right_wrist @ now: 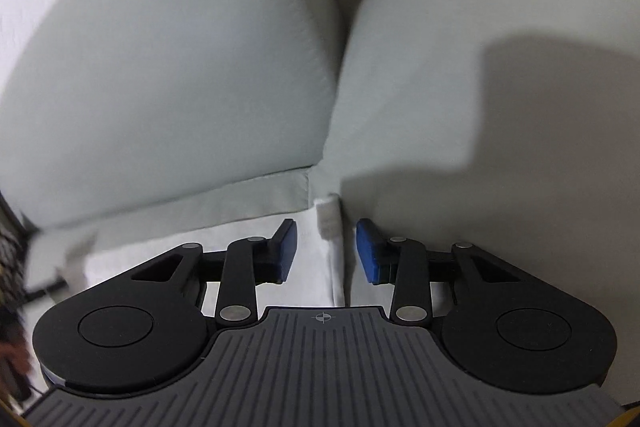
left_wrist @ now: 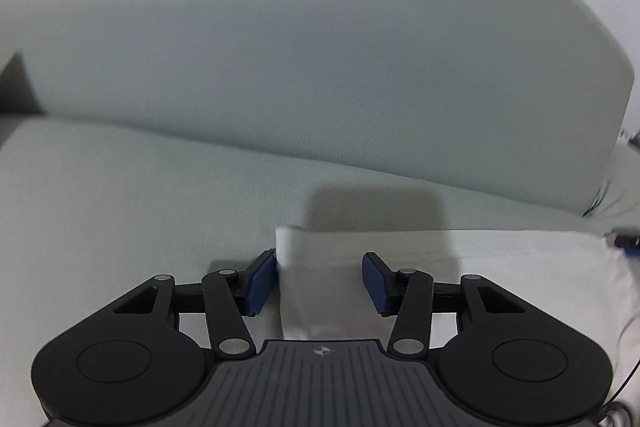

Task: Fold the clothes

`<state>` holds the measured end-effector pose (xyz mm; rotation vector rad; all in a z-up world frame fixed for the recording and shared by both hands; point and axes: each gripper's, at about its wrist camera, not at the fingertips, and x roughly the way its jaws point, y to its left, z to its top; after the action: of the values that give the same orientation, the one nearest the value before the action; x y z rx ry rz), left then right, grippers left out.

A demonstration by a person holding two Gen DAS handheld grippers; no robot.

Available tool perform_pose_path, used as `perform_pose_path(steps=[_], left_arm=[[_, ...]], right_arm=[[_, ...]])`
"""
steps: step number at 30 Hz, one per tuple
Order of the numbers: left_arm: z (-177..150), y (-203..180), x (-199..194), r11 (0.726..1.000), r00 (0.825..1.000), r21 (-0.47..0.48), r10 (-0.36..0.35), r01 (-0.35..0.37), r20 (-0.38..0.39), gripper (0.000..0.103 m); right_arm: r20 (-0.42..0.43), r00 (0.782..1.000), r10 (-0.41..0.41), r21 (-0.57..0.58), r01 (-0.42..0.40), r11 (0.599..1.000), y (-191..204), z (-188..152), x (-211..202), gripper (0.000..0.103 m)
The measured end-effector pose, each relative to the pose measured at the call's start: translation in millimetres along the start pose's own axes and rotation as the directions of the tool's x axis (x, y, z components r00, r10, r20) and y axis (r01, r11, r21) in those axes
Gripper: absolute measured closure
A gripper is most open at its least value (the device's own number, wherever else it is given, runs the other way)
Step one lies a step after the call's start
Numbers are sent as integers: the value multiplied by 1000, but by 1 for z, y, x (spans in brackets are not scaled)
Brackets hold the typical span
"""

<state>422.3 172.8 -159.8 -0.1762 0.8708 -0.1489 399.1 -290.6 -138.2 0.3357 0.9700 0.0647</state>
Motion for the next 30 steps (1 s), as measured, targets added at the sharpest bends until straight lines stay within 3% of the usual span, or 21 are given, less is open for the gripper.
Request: perform_pose_path(steps=[2, 4, 5, 6, 11, 16, 22, 28, 30], left_arm=[[1, -3, -1, 1000, 1000, 22, 16, -16, -5, 59], [2, -5, -4, 999, 999, 37, 34, -33, -6, 77], [4, -6, -7, 999, 999, 33, 34, -34, -4, 97], [6, -6, -9, 999, 999, 29, 33, -33, -1, 100], [4, -8, -30, 998, 999, 27, 48, -48, 26, 100], [-3, -16, -69, 999, 996, 36, 31, -34, 82, 100], [-26, -17, -141, 999, 993, -36, -30, 34, 113, 100], [-93, -1, -235, 968, 986, -211, -113, 137, 123, 100], [-129, 4, -258, 959, 993, -264, -81, 101, 86, 100]], right_arm=[[-8, 1000, -23, -52, 23, 998, 8, 4, 10, 68], [3, 998, -60, -77, 60, 995, 12, 5, 14, 94], [11, 997, -70, -82, 71, 994, 14, 4, 15, 95], [22, 997, -72, -81, 74, 994, 15, 4, 13, 95], [81, 991, -105, -72, 111, 991, 23, -2, 2, 95], [140, 982, -124, 11, 124, 992, 26, -11, -24, 97], [160, 986, -41, 148, 17, 989, 21, -31, -90, 97], [122, 992, 41, 242, -70, 968, 9, -81, -172, 97], [101, 994, 43, 225, -65, 972, 2, -109, -191, 97]])
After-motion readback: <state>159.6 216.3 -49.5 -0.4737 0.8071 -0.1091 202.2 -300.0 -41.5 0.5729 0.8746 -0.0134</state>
